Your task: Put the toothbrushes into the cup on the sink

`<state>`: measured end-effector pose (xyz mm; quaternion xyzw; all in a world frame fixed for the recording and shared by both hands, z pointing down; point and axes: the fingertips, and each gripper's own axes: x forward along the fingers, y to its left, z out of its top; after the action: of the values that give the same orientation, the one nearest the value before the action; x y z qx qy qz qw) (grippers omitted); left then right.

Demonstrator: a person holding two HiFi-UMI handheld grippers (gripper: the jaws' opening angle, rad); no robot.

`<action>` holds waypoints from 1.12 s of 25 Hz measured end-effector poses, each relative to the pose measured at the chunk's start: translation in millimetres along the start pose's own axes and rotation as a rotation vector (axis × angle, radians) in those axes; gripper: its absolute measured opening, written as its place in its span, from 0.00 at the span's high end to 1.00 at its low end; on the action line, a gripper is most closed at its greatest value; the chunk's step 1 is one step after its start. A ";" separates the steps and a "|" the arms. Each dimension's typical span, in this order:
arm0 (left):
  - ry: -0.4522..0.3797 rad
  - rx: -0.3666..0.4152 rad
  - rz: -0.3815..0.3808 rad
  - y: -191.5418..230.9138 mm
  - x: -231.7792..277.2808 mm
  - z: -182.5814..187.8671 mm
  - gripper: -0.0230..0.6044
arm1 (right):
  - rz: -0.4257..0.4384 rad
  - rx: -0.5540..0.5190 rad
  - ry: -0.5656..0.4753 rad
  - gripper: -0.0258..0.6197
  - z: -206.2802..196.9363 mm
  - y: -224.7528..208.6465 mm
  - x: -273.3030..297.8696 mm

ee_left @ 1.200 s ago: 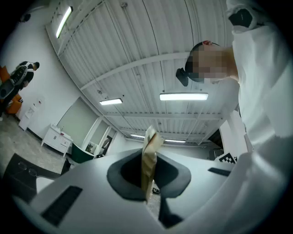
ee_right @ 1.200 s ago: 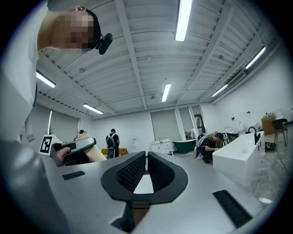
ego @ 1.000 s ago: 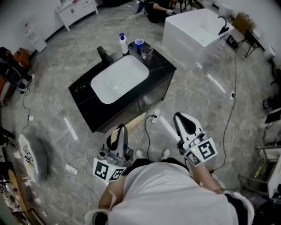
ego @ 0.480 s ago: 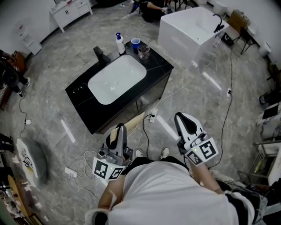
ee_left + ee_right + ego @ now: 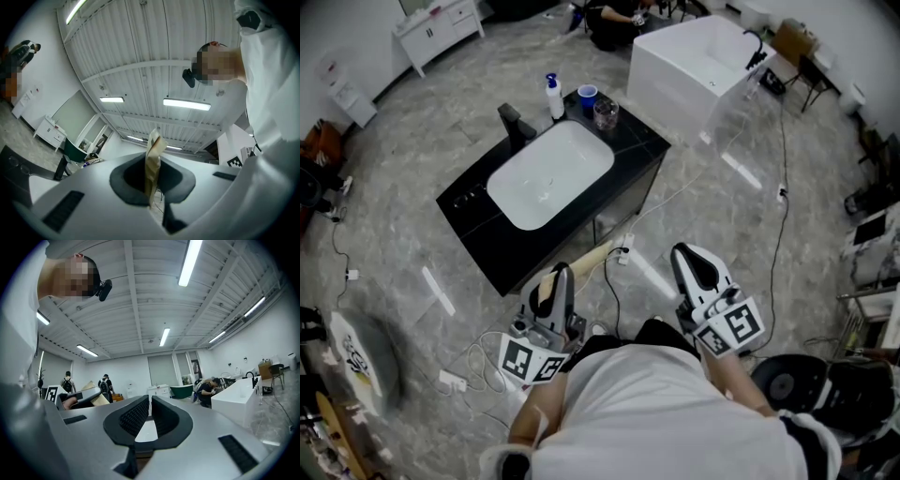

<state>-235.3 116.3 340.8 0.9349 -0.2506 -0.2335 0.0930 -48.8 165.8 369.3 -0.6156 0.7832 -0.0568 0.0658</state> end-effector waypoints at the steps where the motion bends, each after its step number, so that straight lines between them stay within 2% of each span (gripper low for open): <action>1: 0.000 -0.003 -0.003 3.1 -1.4 1.0 0.96 | -0.001 -0.001 0.001 0.89 -0.9 2.8 2.5; 7: -0.006 -0.015 -0.005 21.8 -0.7 4.8 0.96 | 0.012 -0.009 0.004 0.89 -2.6 12.9 21.9; 13: -0.017 -0.005 0.012 32.5 13.6 4.8 0.96 | 0.039 -0.003 0.004 0.89 -3.2 1.1 44.0; 18: -0.028 0.020 0.046 44.5 46.6 -4.7 0.96 | 0.065 0.006 -0.019 0.89 4.2 -37.8 70.7; 28: -0.030 0.071 0.105 64.0 144.6 -28.4 0.96 | 0.164 0.022 -0.016 0.89 25.1 -127.6 138.9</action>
<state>-138.1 -11.0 327.9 0.9196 -0.3086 -0.2332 0.0682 45.3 0.5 361.7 -0.5489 0.8299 -0.0547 0.0832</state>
